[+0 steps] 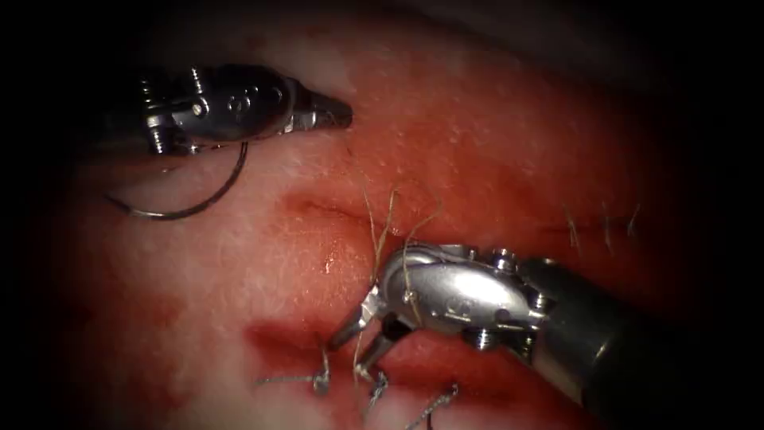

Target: Wound Closure

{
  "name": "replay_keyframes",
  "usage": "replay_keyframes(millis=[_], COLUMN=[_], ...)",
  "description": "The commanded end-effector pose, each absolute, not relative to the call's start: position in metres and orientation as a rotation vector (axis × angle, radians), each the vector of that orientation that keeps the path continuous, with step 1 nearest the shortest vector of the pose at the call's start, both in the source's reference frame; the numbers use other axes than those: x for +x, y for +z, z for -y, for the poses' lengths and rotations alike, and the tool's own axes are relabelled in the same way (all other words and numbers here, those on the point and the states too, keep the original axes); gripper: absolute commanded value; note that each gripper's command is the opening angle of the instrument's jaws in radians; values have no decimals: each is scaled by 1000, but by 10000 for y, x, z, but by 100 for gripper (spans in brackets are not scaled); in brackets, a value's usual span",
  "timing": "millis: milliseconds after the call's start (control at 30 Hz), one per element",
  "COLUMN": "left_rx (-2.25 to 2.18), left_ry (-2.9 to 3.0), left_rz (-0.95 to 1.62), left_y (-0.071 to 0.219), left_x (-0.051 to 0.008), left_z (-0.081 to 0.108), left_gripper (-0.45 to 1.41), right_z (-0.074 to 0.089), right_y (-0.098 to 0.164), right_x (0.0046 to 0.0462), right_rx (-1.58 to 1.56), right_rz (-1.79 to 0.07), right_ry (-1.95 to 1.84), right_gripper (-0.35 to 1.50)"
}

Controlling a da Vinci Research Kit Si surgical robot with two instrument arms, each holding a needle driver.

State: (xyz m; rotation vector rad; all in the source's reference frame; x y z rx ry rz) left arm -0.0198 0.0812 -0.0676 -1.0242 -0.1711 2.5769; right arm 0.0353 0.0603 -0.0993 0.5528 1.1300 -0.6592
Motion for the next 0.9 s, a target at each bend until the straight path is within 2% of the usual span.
replay_keyframes(millis=[33, 333, 600, 900], left_rx=[-1028, -1047, -1033, -1029], left_ry=[2578, 2582, 2630, 2670], left_rz=[169, 196, 262, 294], left_y=[-673, -694, -745, -790], left_x=[-203, -189, -152, -134], left_z=[-816, -798, -742, -664], left_gripper=[-35, -35, -35, -35], right_z=[-612, -635, -689, -708], right_y=[-992, -990, -1000, -989], right_x=[360, 344, 314, 307], right_rx=[547, 497, 399, 442], right_rz=[-1114, -1072, -1156, -1165], right_ry=[-669, -607, -378, -263], right_gripper=[-35, -35, -35, -35])
